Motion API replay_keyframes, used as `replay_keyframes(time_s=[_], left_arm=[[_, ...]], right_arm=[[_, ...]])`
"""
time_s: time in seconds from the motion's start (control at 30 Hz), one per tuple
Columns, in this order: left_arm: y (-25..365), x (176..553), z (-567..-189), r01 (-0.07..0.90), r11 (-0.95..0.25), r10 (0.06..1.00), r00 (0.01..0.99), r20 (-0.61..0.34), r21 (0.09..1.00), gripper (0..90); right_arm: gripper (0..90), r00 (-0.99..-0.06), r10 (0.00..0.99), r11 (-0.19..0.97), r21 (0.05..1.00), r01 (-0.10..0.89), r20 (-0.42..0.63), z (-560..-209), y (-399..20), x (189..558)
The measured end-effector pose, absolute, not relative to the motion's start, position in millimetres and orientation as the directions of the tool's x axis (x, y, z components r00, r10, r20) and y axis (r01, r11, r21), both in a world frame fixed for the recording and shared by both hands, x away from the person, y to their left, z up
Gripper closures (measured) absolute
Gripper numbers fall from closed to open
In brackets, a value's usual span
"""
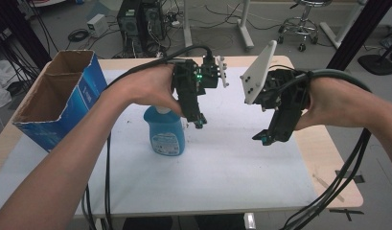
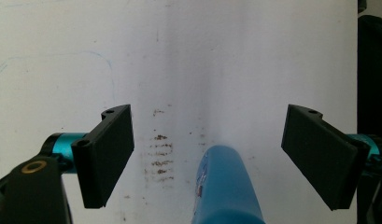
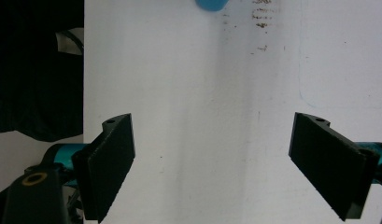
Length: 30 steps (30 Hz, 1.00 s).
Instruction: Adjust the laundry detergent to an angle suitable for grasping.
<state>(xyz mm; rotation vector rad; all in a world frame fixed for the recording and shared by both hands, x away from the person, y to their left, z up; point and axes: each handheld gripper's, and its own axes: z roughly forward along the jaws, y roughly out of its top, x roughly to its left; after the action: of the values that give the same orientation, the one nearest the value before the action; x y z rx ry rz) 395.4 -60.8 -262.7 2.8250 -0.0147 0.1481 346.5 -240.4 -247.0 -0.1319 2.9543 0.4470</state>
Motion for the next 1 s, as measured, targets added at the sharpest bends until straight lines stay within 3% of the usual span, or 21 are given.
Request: replay_keyframes(time_s=[1.0], left_arm=[[-56.7,391.3,-256.9,-0.024,-0.948,0.01,0.994,0.107,0.318,17.1]], right_arm=[[13.6,-0.982,-0.056,0.952,0.288,-0.107,-0.182,-239.2,-239.8,339.8]])
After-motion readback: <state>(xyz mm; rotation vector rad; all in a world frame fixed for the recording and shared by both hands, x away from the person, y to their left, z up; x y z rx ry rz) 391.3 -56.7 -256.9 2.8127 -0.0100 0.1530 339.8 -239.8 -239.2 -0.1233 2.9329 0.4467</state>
